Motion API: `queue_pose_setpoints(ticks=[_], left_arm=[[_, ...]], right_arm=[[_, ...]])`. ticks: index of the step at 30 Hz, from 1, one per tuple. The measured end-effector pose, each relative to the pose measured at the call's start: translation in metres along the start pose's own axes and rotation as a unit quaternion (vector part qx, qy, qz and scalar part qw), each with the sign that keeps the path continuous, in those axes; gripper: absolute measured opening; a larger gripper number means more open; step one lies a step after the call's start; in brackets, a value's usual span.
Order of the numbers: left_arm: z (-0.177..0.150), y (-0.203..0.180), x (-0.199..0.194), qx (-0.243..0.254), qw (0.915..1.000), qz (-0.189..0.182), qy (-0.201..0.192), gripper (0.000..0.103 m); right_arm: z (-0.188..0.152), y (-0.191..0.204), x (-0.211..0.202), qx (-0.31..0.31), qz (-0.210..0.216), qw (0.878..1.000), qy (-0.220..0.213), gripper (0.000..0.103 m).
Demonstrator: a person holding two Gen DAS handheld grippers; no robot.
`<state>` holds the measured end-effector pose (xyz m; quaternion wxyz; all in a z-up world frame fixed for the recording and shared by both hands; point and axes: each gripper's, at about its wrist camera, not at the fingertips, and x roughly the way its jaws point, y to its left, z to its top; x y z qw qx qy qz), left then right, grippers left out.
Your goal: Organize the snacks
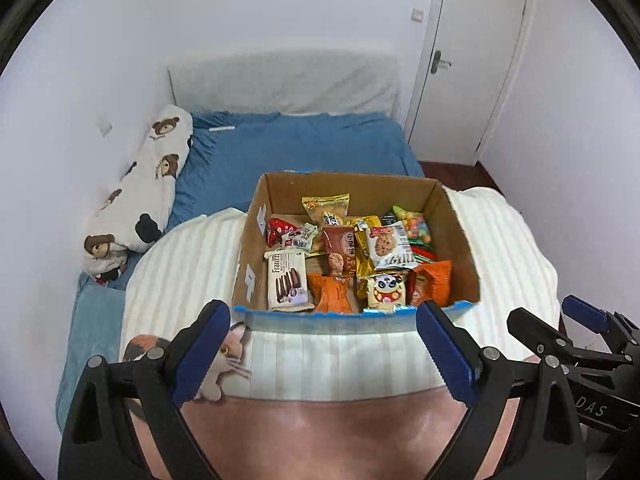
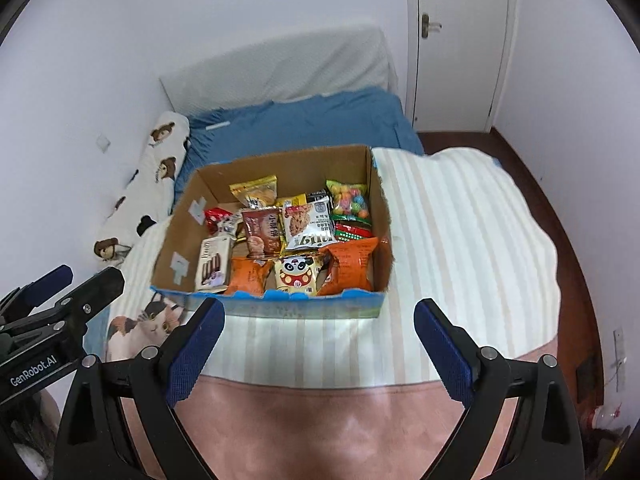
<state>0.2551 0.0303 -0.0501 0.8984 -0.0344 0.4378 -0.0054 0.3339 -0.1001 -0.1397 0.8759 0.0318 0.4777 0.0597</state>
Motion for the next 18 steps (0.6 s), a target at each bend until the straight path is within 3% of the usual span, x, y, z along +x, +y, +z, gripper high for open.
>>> queue_pose_setpoints(ticks=[18], left_arm=[[-0.048,-0.009,-0.104,-0.008,0.9975,0.016,-0.069,0.095]], right_arm=[[-0.057,0.004,-0.139,-0.034,-0.003,0.995,-0.090,0.098]])
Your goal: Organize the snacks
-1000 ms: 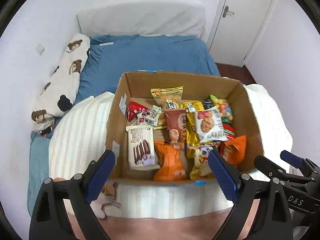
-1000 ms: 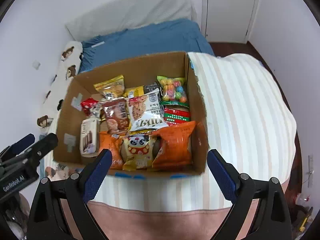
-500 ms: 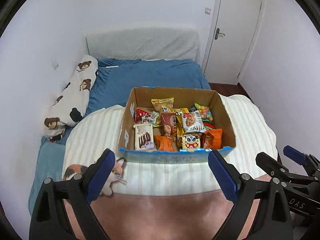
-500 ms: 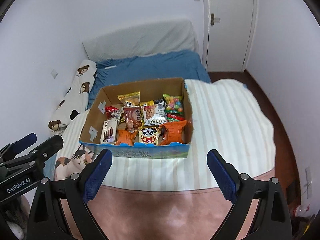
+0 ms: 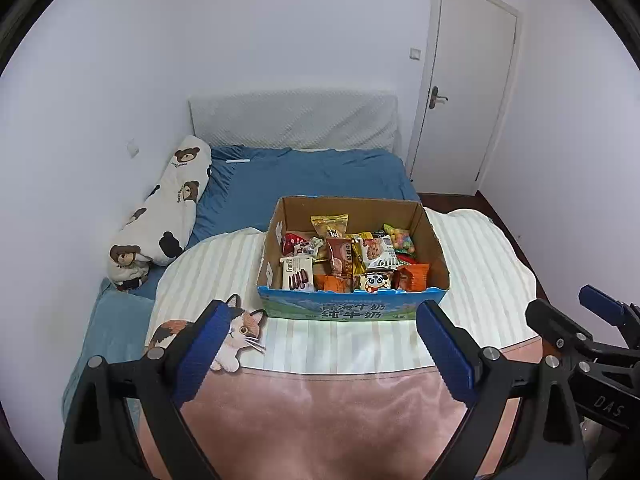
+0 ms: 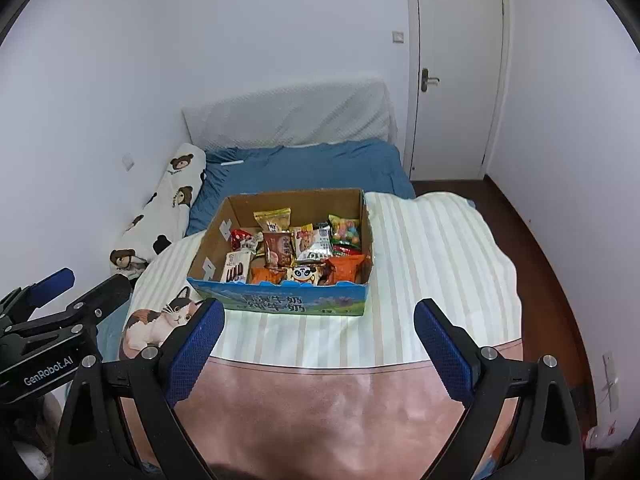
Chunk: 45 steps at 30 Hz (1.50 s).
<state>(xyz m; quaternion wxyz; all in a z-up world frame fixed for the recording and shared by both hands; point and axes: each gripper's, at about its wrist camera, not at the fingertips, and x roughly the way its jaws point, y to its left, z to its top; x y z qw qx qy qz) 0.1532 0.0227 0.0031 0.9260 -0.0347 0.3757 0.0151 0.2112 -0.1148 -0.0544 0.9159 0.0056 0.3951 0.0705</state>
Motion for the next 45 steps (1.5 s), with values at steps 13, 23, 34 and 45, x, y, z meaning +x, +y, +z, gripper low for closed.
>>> queue_pose_setpoints(ticks=[13,23,34,45], left_arm=[[0.001,-0.001,-0.016,-0.002,0.9996,0.008,-0.028,0.103],[0.008,-0.003,0.023,-0.006,0.9998,0.017,-0.013,0.103],[0.033,-0.004,0.100,-0.002,0.9992,0.026,0.031,0.103],[0.041,-0.007,0.157,0.011,0.9969,0.029,0.072,0.103]], right_arm=[[-0.003,0.000,-0.027,-0.004,-0.004,1.000,-0.023,0.103],[0.017,-0.007,0.009,0.013,-0.030,0.999,-0.029,0.103],[0.041,-0.023,0.090,0.041,-0.057,0.998,0.004,0.103],[0.040,-0.036,0.156,0.052,-0.080,0.994,0.050,0.103]])
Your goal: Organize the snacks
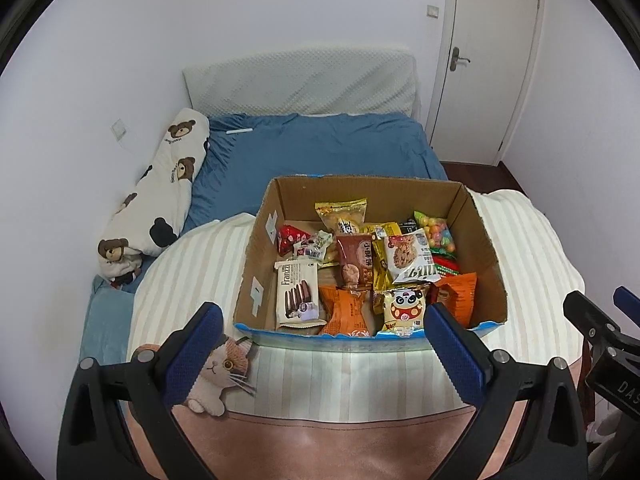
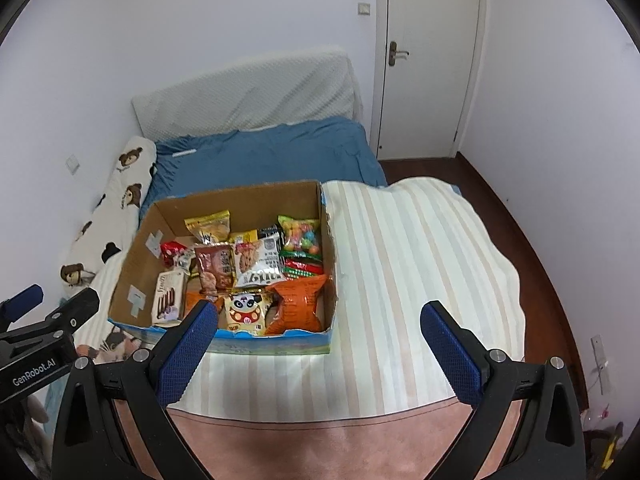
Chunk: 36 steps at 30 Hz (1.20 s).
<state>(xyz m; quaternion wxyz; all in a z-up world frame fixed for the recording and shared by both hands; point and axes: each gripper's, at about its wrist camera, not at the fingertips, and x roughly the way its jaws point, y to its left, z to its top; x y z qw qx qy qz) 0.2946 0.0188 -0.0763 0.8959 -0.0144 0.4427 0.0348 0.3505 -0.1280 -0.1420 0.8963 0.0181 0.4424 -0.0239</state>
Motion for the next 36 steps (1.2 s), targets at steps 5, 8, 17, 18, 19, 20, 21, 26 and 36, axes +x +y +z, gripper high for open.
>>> queue_pose_setpoints(ticks=[5,8,17,18,19,20,21,26,36], left_arm=[[0.001,0.000,0.012,-0.001,0.9999,-0.003,0.013,0.103],[0.001,0.000,0.015,0.000,0.9998,-0.004,0.017,0.103],[0.002,0.000,0.017,0.001,0.9998,-0.008,0.017,0.103],[0.003,0.000,0.017,0.001,0.9998,-0.008,0.017,0.103],[0.003,0.000,0.016,0.000,0.9998,-0.008,0.016,0.103],[0.003,0.000,0.016,-0.001,0.9999,-0.008,0.015,0.103],[0.003,0.000,0.016,0.000,0.9999,-0.008,0.014,0.103],[0.003,0.000,0.015,-0.001,0.9999,-0.009,0.014,0.103],[0.002,-0.001,0.009,0.003,0.9999,-0.010,0.009,0.103]], right_arm=[[-0.002,-0.001,0.017,0.003,-0.004,1.000,0.015,0.103],[-0.003,-0.001,0.023,0.004,-0.005,1.000,0.021,0.103],[-0.005,0.002,0.025,0.004,-0.005,1.000,0.024,0.103],[-0.005,0.003,0.025,0.002,-0.006,1.000,0.023,0.103],[-0.005,0.003,0.025,0.001,-0.006,1.000,0.023,0.103],[-0.005,0.003,0.024,0.000,-0.006,1.000,0.023,0.103],[-0.005,0.004,0.024,-0.001,-0.006,1.000,0.023,0.103],[-0.007,0.006,0.019,-0.002,-0.004,1.000,0.023,0.103],[-0.009,0.006,0.013,-0.004,-0.005,1.000,0.020,0.103]])
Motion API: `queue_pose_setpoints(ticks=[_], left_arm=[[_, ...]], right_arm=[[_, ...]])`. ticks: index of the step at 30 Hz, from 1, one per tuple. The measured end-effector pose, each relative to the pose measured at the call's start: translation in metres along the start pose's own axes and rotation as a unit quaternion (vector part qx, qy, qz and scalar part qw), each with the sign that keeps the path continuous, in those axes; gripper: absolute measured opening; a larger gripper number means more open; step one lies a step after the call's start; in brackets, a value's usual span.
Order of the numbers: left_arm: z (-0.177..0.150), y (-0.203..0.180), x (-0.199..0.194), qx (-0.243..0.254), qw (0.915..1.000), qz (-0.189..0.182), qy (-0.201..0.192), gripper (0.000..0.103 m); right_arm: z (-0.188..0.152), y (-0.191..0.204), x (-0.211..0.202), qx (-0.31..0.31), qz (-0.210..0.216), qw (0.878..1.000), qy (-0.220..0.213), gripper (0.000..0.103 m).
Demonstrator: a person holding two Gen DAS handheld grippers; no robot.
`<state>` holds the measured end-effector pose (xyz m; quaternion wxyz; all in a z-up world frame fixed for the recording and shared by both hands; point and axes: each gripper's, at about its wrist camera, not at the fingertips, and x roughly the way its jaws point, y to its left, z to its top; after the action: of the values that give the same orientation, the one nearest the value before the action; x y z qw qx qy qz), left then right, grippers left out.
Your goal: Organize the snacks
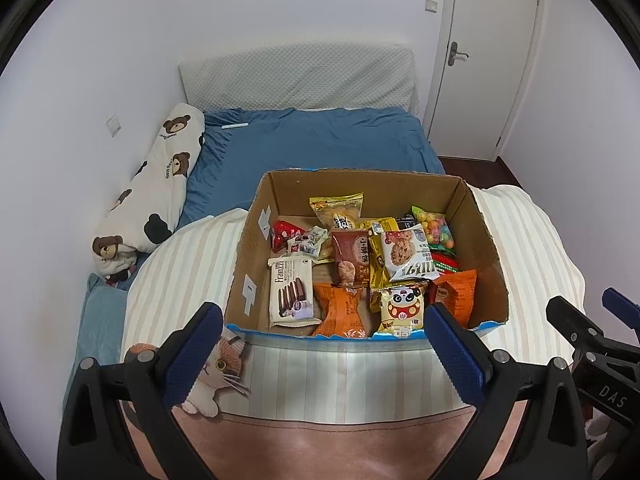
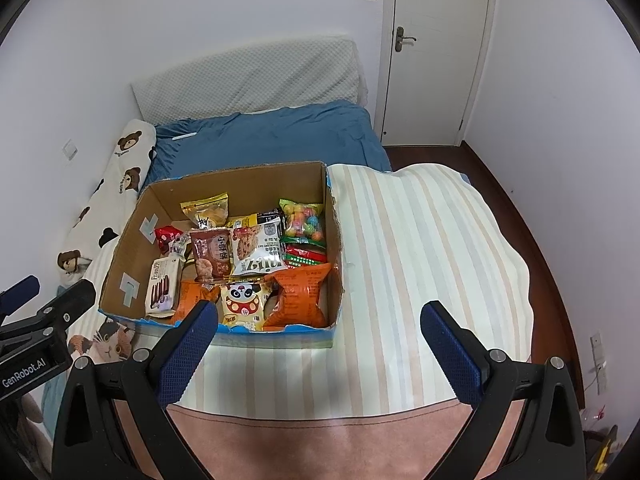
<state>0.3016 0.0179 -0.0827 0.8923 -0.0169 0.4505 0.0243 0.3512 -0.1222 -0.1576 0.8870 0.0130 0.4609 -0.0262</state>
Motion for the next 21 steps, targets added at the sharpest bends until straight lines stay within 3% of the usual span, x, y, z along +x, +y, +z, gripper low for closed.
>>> queue_pose_setpoints(ticks=[21], left_arm=[[-0.0074,-0.0010,-0.0028,0.009,1.0000,0.003,0.002,0.103]], right_arm=[[0.0029,-0.0017,-0.0052,-0.004,0.006,1.000,-0.007,0.103]])
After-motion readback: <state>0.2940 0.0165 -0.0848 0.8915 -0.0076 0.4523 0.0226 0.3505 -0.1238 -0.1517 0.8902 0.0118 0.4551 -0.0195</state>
